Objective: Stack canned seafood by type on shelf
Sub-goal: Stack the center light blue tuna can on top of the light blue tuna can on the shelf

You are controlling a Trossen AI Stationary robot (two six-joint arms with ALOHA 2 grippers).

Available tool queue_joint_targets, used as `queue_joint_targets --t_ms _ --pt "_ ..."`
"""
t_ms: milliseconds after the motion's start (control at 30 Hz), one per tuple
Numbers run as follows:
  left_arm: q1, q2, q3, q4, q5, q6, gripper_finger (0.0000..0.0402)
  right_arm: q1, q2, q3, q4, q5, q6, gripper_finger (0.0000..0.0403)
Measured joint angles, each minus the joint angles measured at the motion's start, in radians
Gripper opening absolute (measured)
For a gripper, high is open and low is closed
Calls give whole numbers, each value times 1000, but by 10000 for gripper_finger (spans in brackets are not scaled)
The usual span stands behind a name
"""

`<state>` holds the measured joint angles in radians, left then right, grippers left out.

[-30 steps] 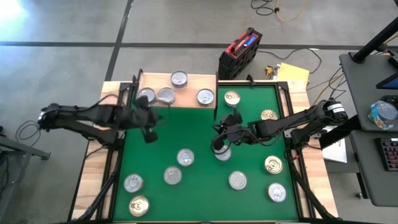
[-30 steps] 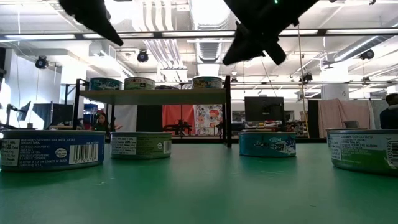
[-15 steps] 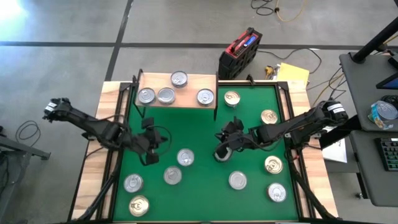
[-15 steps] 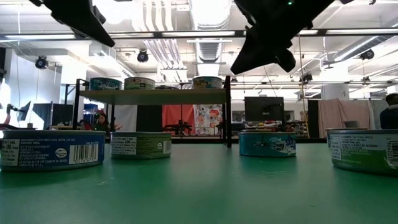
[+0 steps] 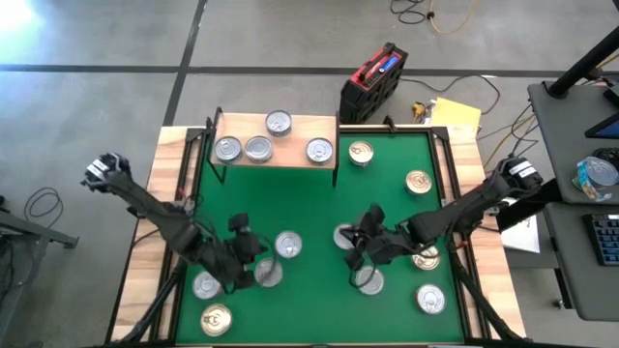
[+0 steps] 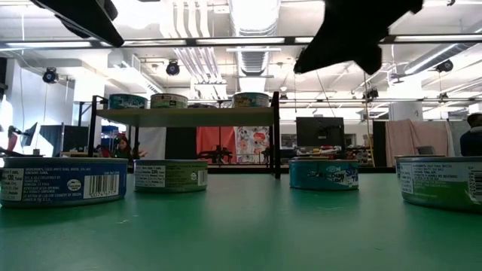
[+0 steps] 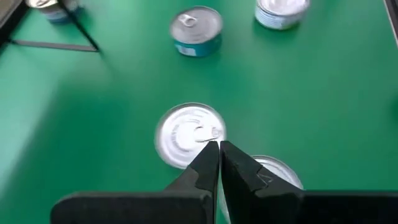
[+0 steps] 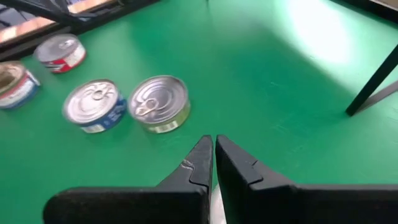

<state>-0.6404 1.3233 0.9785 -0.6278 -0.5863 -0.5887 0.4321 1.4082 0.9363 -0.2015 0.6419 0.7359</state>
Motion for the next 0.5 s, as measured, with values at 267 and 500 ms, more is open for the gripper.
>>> queue_joint_targets --t_ms 267,500 --pt "-44 198 99 -7 -1 0 0 88 17 -3 16 92 77 11" --pt "-45 279 149 -54 -8 1 0 100 22 -3 34 94 91 11"
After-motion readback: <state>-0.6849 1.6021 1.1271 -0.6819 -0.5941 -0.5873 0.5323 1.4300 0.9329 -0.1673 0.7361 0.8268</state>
